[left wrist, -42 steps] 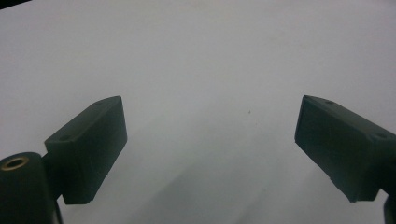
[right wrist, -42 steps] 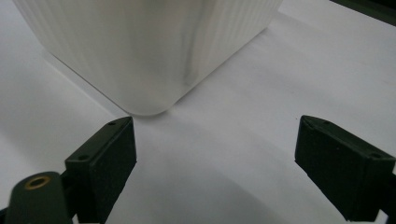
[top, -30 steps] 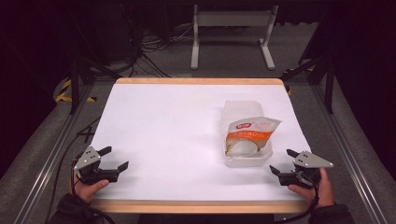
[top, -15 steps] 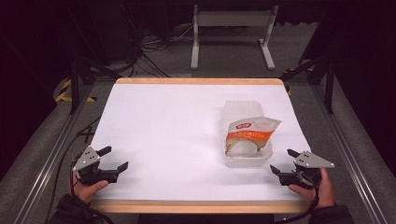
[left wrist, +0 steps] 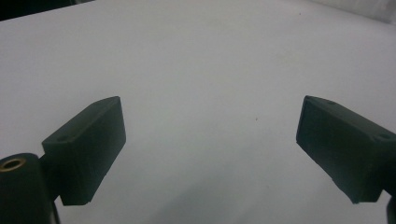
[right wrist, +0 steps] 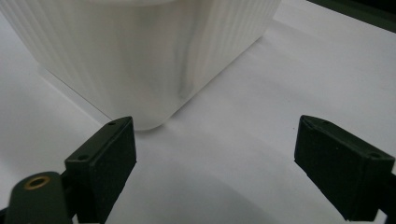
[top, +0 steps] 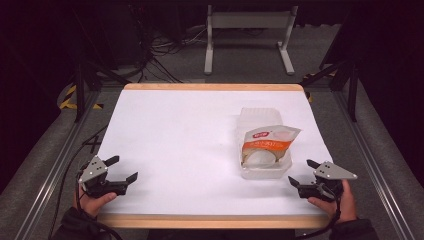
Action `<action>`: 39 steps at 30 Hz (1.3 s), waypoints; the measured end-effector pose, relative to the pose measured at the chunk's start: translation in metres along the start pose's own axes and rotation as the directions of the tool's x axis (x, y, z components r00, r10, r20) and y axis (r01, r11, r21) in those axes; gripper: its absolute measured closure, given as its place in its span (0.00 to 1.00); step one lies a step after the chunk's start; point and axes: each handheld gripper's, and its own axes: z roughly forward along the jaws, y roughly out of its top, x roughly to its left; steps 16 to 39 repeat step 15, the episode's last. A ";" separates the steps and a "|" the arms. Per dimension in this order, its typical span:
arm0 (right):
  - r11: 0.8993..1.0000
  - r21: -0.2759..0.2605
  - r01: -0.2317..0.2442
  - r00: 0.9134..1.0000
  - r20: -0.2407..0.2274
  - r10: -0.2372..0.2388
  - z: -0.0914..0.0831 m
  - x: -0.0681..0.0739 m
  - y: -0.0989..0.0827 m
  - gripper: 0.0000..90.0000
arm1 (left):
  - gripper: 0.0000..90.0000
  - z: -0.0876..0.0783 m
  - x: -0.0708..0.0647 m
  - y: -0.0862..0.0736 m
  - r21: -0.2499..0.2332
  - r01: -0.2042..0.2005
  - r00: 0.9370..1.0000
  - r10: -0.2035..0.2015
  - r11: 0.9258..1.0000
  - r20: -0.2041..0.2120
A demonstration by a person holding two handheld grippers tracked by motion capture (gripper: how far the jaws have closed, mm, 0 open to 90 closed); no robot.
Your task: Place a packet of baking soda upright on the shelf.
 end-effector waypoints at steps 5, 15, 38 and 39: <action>1.000 0.000 -0.006 1.000 -0.003 0.006 0.000 -0.001 -0.001 0.15 | 0.10 0.001 0.000 0.001 -0.001 -0.006 1.000 0.006 1.000 -0.009; 1.000 -0.005 -0.015 1.000 -0.003 0.015 0.000 -0.002 -0.002 0.15 | 0.09 0.002 0.001 0.002 0.004 0.000 1.000 0.000 1.000 -0.011; 1.000 -0.005 -0.015 1.000 -0.003 0.015 0.000 -0.002 -0.002 0.15 | 0.09 0.002 0.001 0.002 0.004 0.000 1.000 0.000 1.000 -0.011; 1.000 -0.005 -0.015 1.000 -0.003 0.015 0.000 -0.002 -0.002 0.15 | 0.09 0.002 0.001 0.002 0.004 0.000 1.000 0.000 1.000 -0.011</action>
